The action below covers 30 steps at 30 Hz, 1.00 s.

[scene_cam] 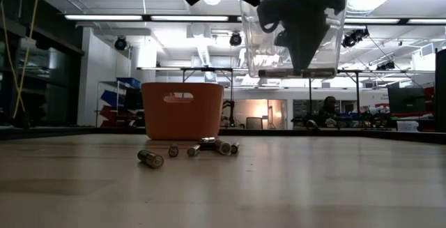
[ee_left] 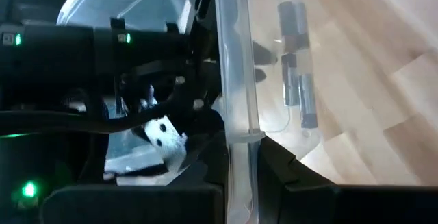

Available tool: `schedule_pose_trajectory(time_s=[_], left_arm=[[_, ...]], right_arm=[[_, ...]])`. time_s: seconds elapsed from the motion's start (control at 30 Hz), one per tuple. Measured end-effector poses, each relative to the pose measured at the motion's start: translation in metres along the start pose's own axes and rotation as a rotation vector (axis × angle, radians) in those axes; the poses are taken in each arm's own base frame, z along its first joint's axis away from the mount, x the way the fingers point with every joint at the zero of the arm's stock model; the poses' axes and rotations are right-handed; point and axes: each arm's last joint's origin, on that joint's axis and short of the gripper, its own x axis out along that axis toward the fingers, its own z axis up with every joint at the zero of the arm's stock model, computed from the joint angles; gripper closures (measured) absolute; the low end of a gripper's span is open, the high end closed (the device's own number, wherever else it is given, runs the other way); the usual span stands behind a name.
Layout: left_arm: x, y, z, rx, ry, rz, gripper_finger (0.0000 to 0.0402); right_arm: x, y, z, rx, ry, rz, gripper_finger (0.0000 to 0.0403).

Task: Sort batteries
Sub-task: Put the brown battery into the orange bin

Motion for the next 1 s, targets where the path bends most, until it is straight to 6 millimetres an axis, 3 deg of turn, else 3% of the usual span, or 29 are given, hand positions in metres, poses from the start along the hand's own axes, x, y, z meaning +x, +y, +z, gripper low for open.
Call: schedule_pose_trajectory(time_s=[0.17,0.27,0.47,0.7,1.0], left_arm=[[-0.011,0.011,-0.011,-0.066,-0.153,-0.144,0.0377],[-0.010,0.007,-0.015,-0.090,-0.187,-0.248,0.0377],[-0.001,0.002,-0.027,-0.157,-0.270,-0.487,0.0378],[0.010,0.035,-0.043,-0.345,-0.360,-0.549,0.0378],[0.012,0.048,-0.052,-0.368,-0.356,-0.576,0.0378]], right_arm=[[0.001,0.007,0.003,-0.041,-0.011,0.031,0.0297],[-0.003,0.005,-0.001,-0.023,-0.023,0.036,0.0297],[-0.029,-0.004,-0.019,0.014,-0.080,-0.004,0.0297],[-0.044,-0.006,-0.030,0.055,-0.120,0.009,0.0297],[-0.043,-0.001,-0.022,0.041,-0.201,0.227,0.0297]])
